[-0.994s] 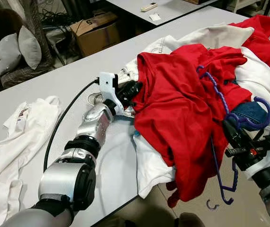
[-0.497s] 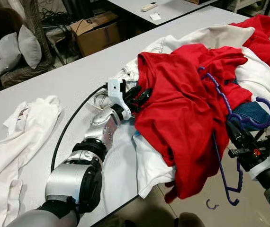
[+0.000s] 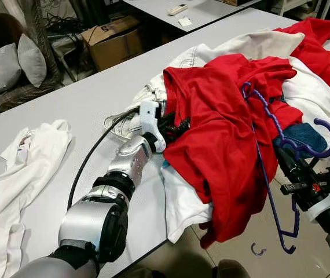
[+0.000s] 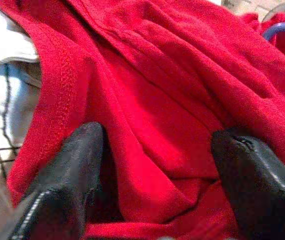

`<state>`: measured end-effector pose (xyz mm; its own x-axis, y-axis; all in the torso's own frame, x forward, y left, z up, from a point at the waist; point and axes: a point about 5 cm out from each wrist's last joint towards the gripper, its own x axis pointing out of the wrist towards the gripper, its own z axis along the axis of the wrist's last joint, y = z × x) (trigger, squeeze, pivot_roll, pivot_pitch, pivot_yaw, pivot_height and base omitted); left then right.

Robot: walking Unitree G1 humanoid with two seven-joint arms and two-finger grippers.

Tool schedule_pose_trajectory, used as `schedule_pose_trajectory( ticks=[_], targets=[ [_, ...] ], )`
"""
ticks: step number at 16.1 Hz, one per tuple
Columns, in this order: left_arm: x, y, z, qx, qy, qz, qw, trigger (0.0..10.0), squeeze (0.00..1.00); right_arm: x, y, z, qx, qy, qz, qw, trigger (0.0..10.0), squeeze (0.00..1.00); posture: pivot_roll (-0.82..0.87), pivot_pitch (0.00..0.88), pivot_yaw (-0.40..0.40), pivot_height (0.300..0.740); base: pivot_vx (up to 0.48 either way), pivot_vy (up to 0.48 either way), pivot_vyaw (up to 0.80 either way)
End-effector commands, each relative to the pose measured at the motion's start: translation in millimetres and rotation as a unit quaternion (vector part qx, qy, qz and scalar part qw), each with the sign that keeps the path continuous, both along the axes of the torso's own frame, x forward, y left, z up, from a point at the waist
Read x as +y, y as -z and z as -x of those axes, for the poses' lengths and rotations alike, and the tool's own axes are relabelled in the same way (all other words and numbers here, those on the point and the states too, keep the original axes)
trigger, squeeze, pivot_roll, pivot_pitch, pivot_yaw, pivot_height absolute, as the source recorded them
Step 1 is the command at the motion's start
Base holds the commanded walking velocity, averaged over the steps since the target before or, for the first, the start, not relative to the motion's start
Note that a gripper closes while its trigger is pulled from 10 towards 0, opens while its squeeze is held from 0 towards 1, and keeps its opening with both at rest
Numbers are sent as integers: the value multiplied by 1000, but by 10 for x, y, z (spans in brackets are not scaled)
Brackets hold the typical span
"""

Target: Hang hanger

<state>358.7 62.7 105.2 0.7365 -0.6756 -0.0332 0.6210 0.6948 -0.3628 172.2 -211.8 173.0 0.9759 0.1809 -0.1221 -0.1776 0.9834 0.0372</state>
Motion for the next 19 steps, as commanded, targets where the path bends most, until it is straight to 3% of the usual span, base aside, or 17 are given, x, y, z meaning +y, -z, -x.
schedule_pose_trajectory(
  ticks=[1, 13, 15, 19],
  targets=[
    [15, 84, 32, 18, 5, -16, 1000, 0, 0, 16, -38, 16, -4, -5, 0, 1000, 10000, 0, -416, 0, 172, 740, 0, 0, 0],
    [11, 78, 40, 12, 13, -12, 1000, 0, 0, 34, -37, -3, -4, -9, -1, 1000, 10000, 0, -408, 0, 171, 740, 0, 0, 0],
    [31, 61, 25, 6, 3, -13, 1000, 0, 0, 34, -36, -6, -5, -8, 0, 1000, 10000, 0, -408, 0, 171, 740, 0, 0, 0],
    [211, -99, -100, -31, -74, -11, 997, 0, 0, 43, -35, -25, -7, -8, 0, 1000, 10000, 0, -397, 0, 168, 740, 0, 0, 0]
  ],
)
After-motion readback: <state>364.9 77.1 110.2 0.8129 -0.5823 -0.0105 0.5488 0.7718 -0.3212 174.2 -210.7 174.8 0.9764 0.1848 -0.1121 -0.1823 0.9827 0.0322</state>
